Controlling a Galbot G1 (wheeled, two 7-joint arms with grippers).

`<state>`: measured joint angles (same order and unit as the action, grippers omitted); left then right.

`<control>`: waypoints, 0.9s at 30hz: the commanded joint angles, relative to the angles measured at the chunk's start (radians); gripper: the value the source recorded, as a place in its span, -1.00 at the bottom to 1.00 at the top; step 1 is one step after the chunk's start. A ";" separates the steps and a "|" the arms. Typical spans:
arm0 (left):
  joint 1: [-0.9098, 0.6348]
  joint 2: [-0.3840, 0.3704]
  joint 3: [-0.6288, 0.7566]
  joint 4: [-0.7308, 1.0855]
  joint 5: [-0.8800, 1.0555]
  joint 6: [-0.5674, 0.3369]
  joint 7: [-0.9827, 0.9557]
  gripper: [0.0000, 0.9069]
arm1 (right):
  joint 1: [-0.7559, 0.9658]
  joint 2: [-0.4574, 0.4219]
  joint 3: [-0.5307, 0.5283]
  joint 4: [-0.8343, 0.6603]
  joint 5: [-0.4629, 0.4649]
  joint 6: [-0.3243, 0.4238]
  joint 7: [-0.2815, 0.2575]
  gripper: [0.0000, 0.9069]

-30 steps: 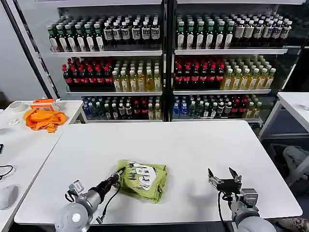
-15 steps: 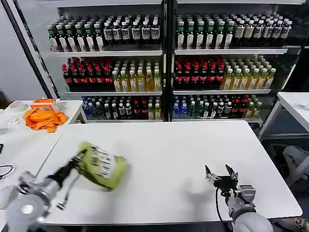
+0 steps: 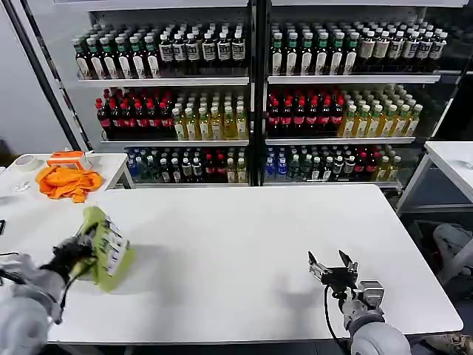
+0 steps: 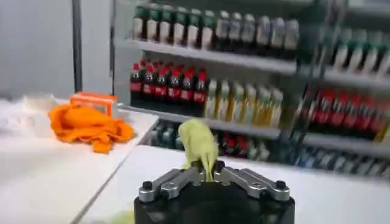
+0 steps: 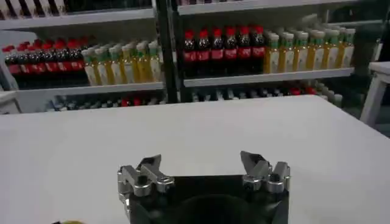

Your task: Fold and organize the clothes.

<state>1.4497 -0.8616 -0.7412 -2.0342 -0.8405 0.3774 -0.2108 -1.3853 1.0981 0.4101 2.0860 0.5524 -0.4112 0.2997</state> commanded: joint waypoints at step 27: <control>-0.140 -0.215 0.730 -0.137 0.490 0.034 -0.009 1.00 | -0.006 -0.007 -0.004 0.026 0.001 -0.003 -0.002 1.00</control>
<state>1.4165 -0.9532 -0.1891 -2.1623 -0.2278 0.4064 -0.2257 -1.3957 1.0924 0.4213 2.1101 0.5536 -0.4125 0.2984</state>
